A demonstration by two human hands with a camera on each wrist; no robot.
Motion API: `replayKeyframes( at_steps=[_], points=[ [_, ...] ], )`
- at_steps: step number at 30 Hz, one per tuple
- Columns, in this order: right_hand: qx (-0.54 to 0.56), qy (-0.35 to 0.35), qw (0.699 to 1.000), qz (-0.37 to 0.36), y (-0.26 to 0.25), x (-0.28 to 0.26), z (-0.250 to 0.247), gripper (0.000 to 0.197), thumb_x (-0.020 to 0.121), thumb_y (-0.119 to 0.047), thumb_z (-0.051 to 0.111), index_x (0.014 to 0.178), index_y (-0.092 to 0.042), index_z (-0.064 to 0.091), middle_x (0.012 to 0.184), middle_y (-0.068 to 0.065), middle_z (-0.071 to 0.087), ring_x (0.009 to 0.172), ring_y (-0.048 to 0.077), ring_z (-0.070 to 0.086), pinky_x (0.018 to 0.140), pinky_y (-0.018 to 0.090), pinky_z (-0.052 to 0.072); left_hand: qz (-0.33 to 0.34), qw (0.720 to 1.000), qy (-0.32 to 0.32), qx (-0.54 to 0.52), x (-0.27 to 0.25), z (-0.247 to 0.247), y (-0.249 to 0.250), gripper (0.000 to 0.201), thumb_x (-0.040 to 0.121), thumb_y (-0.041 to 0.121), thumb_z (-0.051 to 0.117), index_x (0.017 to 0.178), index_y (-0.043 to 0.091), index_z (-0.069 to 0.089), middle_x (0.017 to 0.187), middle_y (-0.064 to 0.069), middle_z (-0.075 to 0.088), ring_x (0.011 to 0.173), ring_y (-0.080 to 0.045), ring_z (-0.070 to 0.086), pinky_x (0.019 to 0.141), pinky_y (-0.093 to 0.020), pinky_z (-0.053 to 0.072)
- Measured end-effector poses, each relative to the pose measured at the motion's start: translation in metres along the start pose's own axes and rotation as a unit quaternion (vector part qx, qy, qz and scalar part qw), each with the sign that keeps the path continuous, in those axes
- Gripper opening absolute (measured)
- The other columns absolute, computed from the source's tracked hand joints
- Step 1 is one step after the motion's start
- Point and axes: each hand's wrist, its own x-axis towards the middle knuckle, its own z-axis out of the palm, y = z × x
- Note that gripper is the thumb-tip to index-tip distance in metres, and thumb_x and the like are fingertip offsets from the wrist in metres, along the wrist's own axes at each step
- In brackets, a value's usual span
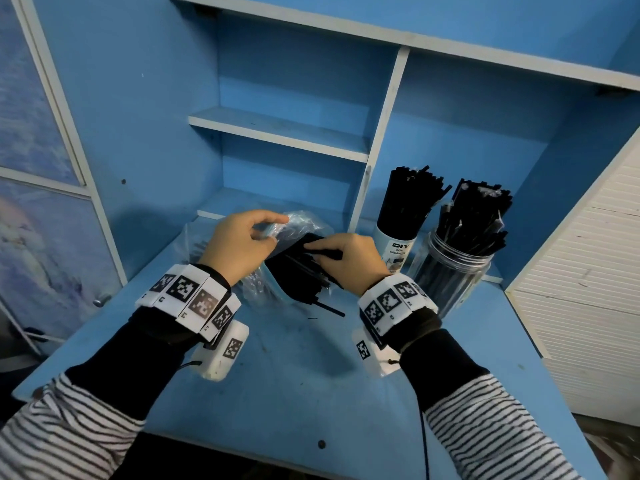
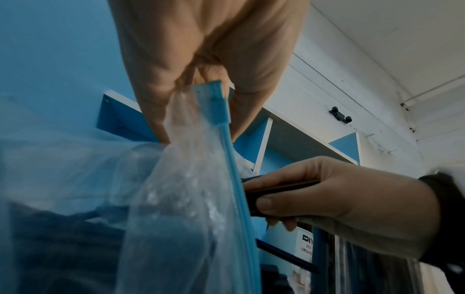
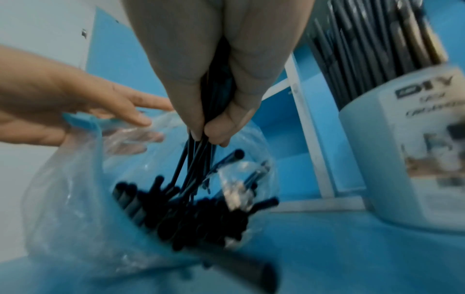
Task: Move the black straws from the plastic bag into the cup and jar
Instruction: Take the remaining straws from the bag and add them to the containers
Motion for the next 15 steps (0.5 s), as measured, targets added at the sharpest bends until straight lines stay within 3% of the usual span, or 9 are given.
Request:
replayKeyframes(
  at_steps=[3,5,7,8,10,13,15],
  points=[
    [0.002,-0.02,1.0,0.019,0.001,-0.012,-0.022,0.025,0.089,-0.013,0.066,0.111,-0.023,0.073,0.105,-0.003,0.072,0.076,-0.005,0.06,0.067,0.0,0.041,0.01,0.999,-0.008,0.031,-0.002,0.0,0.002,0.039,0.086,0.004,0.062,0.114,0.032,0.067,0.124,0.009,0.059,0.102,-0.013,0.059,0.085,-0.022,0.046],
    [0.002,-0.033,0.999,0.024,0.0,-0.023,-0.037,0.024,0.09,-0.012,0.065,0.111,-0.021,0.073,0.085,-0.012,0.071,0.055,-0.01,0.055,0.053,0.003,0.039,0.041,0.997,0.017,0.068,-0.004,0.002,0.006,0.038,0.085,0.004,0.064,0.113,0.029,0.067,0.125,0.006,0.059,0.112,-0.012,0.055,0.093,-0.018,0.038],
    [-0.001,-0.042,0.999,0.029,-0.002,-0.034,-0.05,0.024,0.091,-0.009,0.064,0.111,-0.017,0.073,0.06,-0.026,0.056,0.045,-0.01,0.05,0.045,0.004,0.035,0.105,0.989,0.048,0.088,-0.008,0.006,0.015,0.035,0.083,0.005,0.066,0.113,0.023,0.067,0.123,0.004,0.059,0.116,-0.009,0.053,0.097,-0.006,0.029],
    [-0.003,-0.043,0.999,0.029,-0.003,-0.038,-0.056,0.023,0.091,-0.009,0.064,0.11,-0.016,0.073,0.055,-0.026,0.054,0.044,-0.011,0.049,0.044,0.004,0.035,0.138,0.985,0.047,0.087,-0.01,0.01,0.021,0.035,0.082,0.007,0.069,0.114,0.022,0.067,0.122,0.004,0.059,0.116,-0.008,0.053,0.098,-0.003,0.027],
    [-0.01,-0.039,0.999,0.022,-0.005,-0.043,-0.067,0.023,0.089,-0.009,0.065,0.109,-0.017,0.074,0.068,-0.023,0.06,0.048,-0.014,0.05,0.049,0.003,0.036,0.176,0.98,-0.006,0.091,-0.014,0.02,0.033,0.044,0.08,0.014,0.073,0.121,0.025,0.062,0.128,0.007,0.056,0.121,-0.006,0.05,0.102,-0.007,0.027],
    [-0.027,-0.046,0.998,0.011,-0.007,-0.047,-0.079,0.023,0.087,-0.011,0.068,0.108,-0.02,0.075,0.071,-0.019,0.06,0.054,-0.015,0.052,0.054,0.003,0.037,0.168,0.962,-0.127,0.172,-0.016,0.044,0.044,0.069,0.075,0.027,0.078,0.136,0.03,0.047,0.133,0.015,0.048,0.124,-0.004,0.044,0.099,-0.015,0.03],
    [-0.037,-0.054,0.998,0.01,-0.007,-0.051,-0.082,0.024,0.086,-0.013,0.069,0.107,-0.024,0.075,0.075,-0.012,0.065,0.058,-0.013,0.053,0.057,0.004,0.038,0.164,0.949,-0.179,0.201,-0.012,0.061,0.046,0.078,0.072,0.03,0.079,0.14,0.03,0.041,0.139,0.011,0.047,0.127,-0.009,0.044,0.103,-0.021,0.034]
  ],
)
